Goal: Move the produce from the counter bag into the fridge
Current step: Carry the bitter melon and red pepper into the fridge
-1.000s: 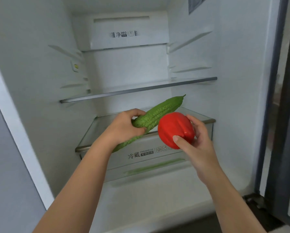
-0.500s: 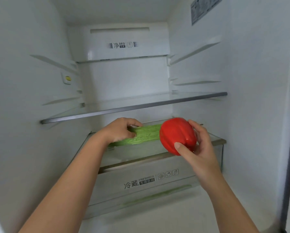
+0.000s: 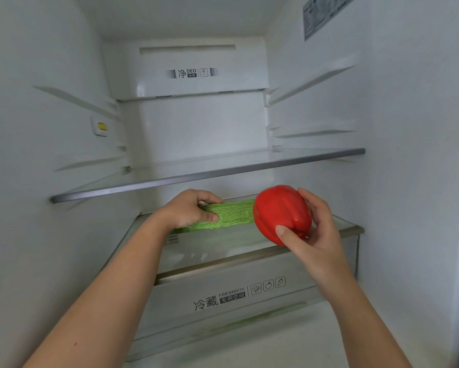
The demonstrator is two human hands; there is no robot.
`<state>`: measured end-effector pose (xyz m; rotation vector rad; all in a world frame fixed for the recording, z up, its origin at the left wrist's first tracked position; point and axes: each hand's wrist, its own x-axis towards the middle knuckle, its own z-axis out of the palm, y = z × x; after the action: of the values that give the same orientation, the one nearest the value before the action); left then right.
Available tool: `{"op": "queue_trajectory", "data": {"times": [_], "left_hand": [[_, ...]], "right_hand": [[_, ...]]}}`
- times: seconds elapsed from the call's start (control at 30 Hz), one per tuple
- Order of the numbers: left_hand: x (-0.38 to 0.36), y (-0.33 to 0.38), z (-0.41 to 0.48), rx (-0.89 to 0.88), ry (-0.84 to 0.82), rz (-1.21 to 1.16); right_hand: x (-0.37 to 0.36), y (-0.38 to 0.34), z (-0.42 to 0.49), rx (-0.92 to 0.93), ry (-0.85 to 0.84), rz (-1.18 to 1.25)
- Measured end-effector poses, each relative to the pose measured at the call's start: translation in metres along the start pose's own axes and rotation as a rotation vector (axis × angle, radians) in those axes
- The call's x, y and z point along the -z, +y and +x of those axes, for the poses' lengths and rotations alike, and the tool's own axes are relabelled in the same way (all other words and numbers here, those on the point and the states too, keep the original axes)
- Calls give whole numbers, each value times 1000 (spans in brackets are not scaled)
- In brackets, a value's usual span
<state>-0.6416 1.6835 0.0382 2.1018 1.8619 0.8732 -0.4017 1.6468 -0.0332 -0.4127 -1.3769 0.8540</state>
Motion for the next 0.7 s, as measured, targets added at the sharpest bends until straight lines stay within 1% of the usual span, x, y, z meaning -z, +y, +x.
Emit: {"op": "queue_trajectory", "data": {"times": [0.17,0.27,0.33,0.43,0.5,0.57,0.63,0.7], "left_hand": [[4,-18,2,74,153,45],[6,-29,3,164,226,-5],[5,-30,4,195,233,-37],[4,-29,3,192,217,-2],[4,-21,0,180,234,5],[5,-6,-7,146,312,-82],[4,17,-21,99,413,-279],[-2,40,-39,37,418,-502]], "right_hand": [[-3,4,2,-8,-18,-17],[-6,6,2,0,-37,-31],[-7,7,1,-1,-42,-47],[-8,6,2,-12,-45,-65],[-8,6,3,-27,-44,-78],[-8,7,4,-29,-51,-95],[-9,7,4,-13,-68,-125],[-11,7,4,9,-85,-158]]}}
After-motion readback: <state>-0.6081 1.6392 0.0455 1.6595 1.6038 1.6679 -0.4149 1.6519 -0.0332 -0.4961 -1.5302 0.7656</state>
